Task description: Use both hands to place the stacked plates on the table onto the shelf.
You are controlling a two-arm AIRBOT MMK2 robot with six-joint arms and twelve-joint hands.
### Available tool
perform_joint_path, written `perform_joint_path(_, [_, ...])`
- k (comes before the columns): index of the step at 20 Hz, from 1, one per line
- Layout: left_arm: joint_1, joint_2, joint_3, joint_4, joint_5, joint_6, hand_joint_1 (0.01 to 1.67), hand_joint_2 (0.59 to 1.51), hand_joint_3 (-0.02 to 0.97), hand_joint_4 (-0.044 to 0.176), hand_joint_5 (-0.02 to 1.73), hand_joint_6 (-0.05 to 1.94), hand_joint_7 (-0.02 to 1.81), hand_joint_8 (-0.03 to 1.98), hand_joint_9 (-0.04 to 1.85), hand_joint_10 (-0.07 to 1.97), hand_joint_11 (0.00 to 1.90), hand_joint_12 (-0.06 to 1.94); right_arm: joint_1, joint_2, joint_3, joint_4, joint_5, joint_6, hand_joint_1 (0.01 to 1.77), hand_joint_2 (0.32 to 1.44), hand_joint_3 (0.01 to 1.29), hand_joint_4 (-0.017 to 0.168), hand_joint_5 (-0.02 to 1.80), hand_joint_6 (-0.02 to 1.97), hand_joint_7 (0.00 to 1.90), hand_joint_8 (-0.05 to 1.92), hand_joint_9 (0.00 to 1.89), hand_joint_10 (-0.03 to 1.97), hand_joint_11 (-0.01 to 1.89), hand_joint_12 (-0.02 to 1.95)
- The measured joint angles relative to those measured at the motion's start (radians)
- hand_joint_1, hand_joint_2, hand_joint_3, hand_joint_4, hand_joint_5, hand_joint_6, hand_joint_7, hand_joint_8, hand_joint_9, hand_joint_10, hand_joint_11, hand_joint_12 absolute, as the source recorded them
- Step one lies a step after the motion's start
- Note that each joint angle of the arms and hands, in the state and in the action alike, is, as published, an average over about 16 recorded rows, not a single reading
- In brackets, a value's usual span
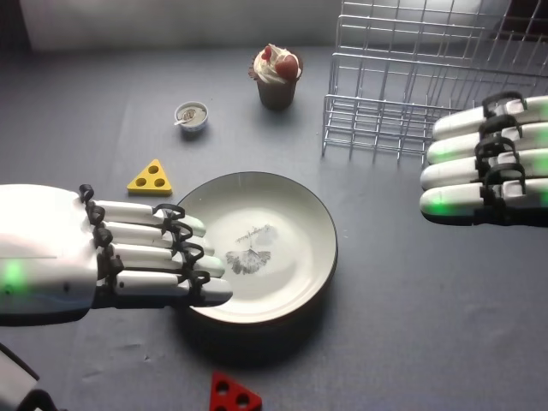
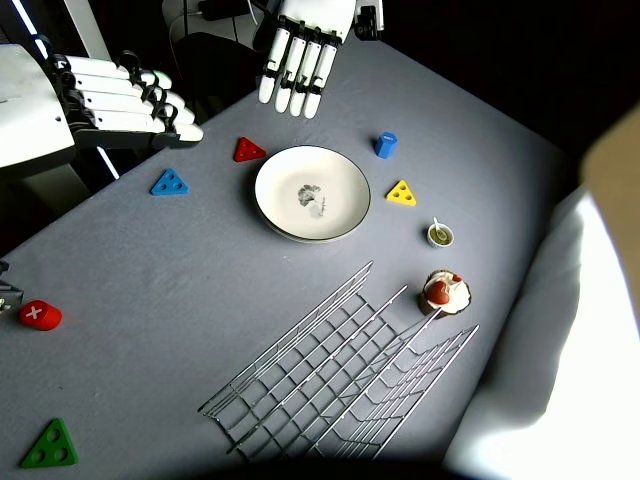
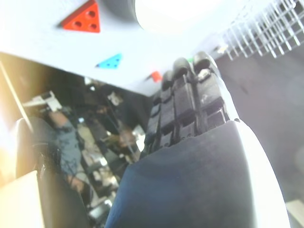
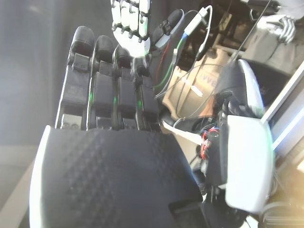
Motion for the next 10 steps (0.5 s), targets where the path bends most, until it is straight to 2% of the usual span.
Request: perform_joint_path(10, [0.000,0.000,-0.006,-0.010,0.003,0.000,0.15,0.909,0.005,-0.003,0.07,-0.01,0.10,-0.01,0.10,0.00,0.04,0.08,0.000,0.000,0.000,-0.001,-0.002,-0.004,0.08,0.89,0.02,0.001,0.07,0.02,0.12,0.02,0.13,0.00,0.10,0.08])
